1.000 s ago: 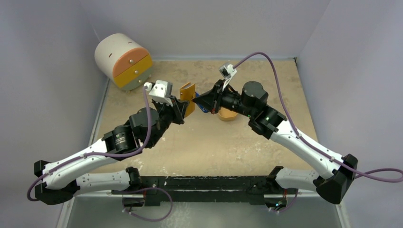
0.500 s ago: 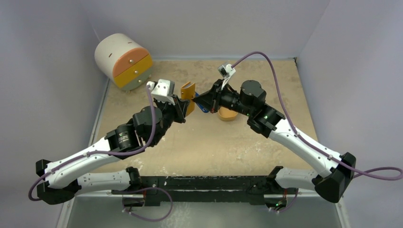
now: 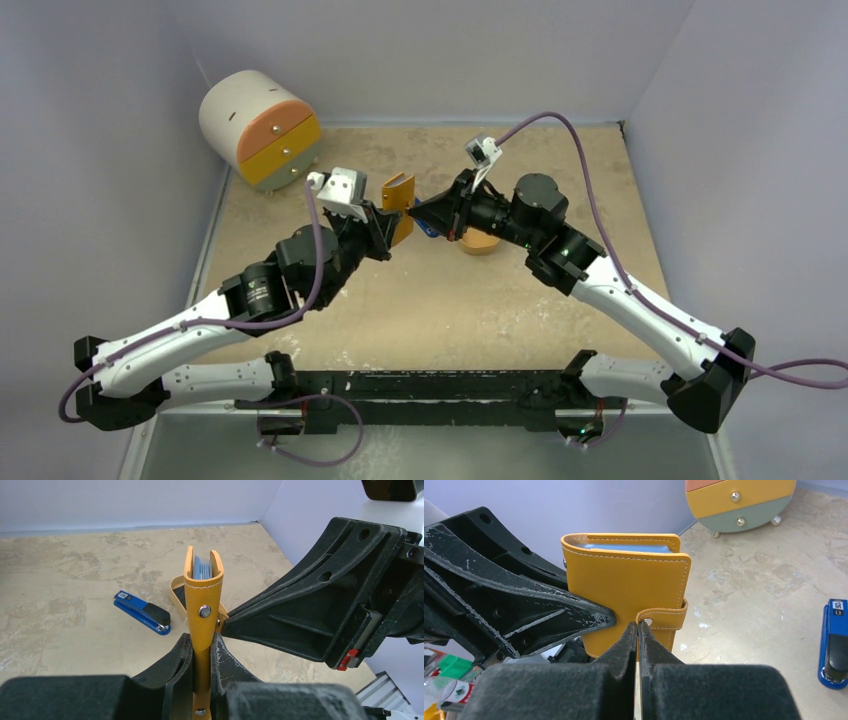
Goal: Put the credit cards into the card holder
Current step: Close the card holder, then place the card holder at the center of the board.
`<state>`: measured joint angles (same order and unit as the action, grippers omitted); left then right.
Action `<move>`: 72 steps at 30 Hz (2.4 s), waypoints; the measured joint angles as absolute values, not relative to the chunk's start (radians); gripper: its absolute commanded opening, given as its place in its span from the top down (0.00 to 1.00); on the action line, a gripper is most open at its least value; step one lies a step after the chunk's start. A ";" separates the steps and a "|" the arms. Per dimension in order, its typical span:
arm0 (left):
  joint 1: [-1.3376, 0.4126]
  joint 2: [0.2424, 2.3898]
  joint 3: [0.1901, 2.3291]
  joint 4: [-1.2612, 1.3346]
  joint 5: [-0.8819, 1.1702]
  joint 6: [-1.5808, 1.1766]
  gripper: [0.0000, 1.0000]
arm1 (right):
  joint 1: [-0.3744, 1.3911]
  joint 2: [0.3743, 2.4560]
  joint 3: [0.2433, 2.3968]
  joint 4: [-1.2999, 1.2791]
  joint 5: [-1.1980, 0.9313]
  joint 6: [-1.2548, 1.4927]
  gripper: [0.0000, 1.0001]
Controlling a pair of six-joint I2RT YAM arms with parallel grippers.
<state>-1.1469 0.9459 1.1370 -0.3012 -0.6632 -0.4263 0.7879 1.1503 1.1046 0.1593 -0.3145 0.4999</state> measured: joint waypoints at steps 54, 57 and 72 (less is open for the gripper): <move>-1.159 0.834 0.944 -0.250 -0.579 -0.543 1.00 | 0.803 0.873 1.106 -0.096 -0.282 0.483 0.11; -1.159 0.823 0.831 -0.215 -0.557 -0.616 1.00 | 0.803 0.766 1.058 -0.112 -0.155 0.483 0.11; -1.020 1.238 0.495 0.217 -0.135 -0.887 1.00 | 0.803 0.806 0.901 -0.262 0.097 0.568 0.13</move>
<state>-1.0199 1.2385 0.4946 0.2169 -0.1352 -0.8871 0.8028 0.8062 0.9012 -0.2615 0.0967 0.5682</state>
